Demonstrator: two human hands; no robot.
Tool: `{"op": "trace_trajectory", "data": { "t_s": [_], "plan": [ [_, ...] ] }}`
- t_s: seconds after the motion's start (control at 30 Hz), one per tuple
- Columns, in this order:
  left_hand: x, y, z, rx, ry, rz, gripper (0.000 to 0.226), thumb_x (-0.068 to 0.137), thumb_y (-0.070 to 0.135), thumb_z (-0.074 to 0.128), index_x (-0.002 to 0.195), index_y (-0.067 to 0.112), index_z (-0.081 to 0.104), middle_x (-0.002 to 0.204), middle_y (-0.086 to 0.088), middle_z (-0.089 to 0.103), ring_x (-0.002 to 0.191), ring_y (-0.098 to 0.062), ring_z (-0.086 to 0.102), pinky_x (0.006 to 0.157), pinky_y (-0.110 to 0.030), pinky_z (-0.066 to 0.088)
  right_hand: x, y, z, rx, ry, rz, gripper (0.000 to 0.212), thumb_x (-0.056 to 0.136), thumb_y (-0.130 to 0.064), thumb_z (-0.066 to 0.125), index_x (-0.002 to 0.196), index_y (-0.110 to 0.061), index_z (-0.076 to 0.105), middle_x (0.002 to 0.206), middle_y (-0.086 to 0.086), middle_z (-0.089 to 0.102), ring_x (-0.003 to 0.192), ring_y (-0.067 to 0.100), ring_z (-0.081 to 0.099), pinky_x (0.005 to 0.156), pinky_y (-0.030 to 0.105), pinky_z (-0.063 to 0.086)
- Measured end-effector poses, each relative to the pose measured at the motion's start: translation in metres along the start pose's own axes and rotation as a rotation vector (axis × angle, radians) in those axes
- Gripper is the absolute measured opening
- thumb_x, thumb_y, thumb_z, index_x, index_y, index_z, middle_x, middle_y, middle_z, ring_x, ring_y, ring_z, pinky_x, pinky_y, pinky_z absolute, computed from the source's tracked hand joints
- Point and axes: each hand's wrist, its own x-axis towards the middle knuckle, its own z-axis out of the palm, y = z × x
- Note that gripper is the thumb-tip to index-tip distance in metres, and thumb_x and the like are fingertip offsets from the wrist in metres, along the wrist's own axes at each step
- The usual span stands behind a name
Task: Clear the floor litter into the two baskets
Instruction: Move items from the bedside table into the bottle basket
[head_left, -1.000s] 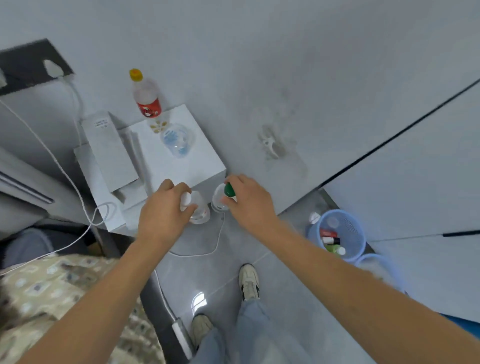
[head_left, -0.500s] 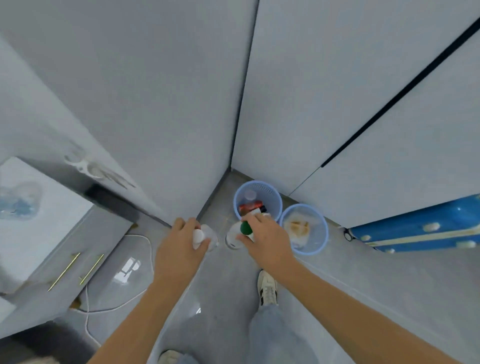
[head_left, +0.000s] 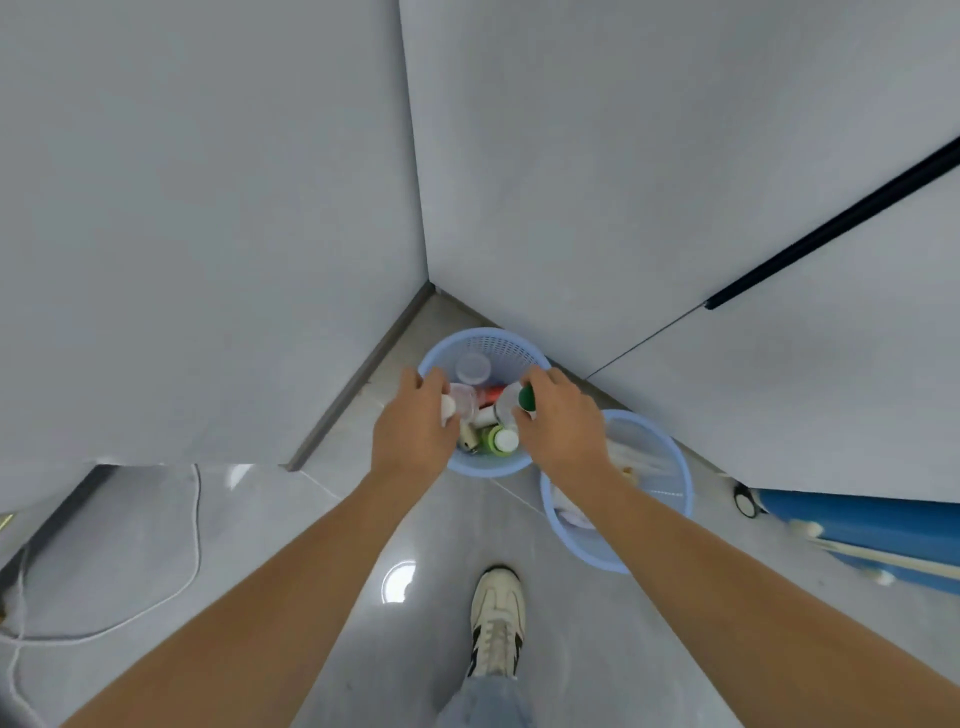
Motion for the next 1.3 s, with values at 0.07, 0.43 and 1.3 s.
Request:
{"op": "trace_trajectory", "data": {
  "t_s": [0.07, 0.43, 1.3],
  "plan": [
    [0.014, -0.004, 0.022, 0.022, -0.028, -0.023, 0.027, 0.091, 0.021, 0.070, 0.109, 0.017, 0.051, 0.114, -0.007, 0.046, 0.077, -0.031, 0.060, 0.066, -0.039, 0.053, 0.014, 0.013, 0.017, -0.012, -0.013, -0.026, 0.018, 0.095, -0.025, 0.062, 0.105, -0.015, 0.051, 0.103, 0.007, 0.058, 0.081, 0.035, 0.062, 0.065, 0.039, 0.046],
    [-0.022, -0.021, -0.016, -0.030, -0.084, 0.001, 0.035, 0.092, 0.029, 0.068, 0.124, 0.021, 0.055, 0.115, -0.002, 0.049, 0.084, -0.026, 0.064, 0.065, -0.033, 0.047, -0.017, -0.021, -0.002, 0.019, -0.091, -0.064, 0.024, 0.096, -0.029, 0.061, 0.118, -0.021, 0.060, 0.115, -0.003, 0.062, 0.092, 0.024, 0.064, 0.070, 0.029, 0.038],
    [-0.394, -0.289, -0.505, -0.134, 0.386, -0.364, 0.034, 0.092, 0.045, 0.057, 0.123, 0.032, 0.056, 0.111, 0.007, 0.059, 0.109, -0.016, 0.059, 0.085, -0.037, 0.053, -0.285, -0.595, -0.174, 0.065, -0.092, -0.693, 0.024, 0.095, -0.049, 0.054, 0.112, -0.032, 0.059, 0.105, -0.012, 0.062, 0.095, 0.013, 0.065, 0.075, 0.030, 0.048]
  ]
}}
